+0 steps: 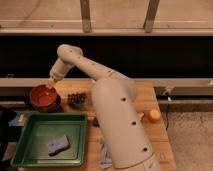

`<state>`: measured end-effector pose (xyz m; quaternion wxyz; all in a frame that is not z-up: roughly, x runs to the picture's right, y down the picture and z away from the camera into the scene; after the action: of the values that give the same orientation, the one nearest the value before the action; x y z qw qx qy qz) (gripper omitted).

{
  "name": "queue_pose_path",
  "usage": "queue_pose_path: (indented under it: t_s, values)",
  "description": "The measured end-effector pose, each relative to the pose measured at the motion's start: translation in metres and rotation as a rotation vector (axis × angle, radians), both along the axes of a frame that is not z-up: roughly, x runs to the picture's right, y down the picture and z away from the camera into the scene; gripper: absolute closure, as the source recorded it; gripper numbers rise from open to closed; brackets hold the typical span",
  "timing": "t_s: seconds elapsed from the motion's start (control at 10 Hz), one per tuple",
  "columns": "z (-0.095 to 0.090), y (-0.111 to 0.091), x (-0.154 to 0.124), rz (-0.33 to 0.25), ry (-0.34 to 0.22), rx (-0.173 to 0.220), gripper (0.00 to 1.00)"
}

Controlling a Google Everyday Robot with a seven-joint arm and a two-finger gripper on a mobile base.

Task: Stack bowls on top of each other

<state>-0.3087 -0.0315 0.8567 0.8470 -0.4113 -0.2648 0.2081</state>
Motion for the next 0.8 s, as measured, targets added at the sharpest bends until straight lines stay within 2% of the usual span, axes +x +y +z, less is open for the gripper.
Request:
queue_pose_path:
  t_s: [0.1,0.3,0.6,0.8]
  values:
    - [0.006,0.002,0.004,0.004,0.018,-0.013,0.89]
    - [0.016,0.012,0.008,0.008,0.034,-0.043,0.66]
    - [0.021,0.017,0.007,0.042,0.028,-0.074,0.39]
    - [0.022,0.016,0.01,0.046,0.031,-0.074,0.34]
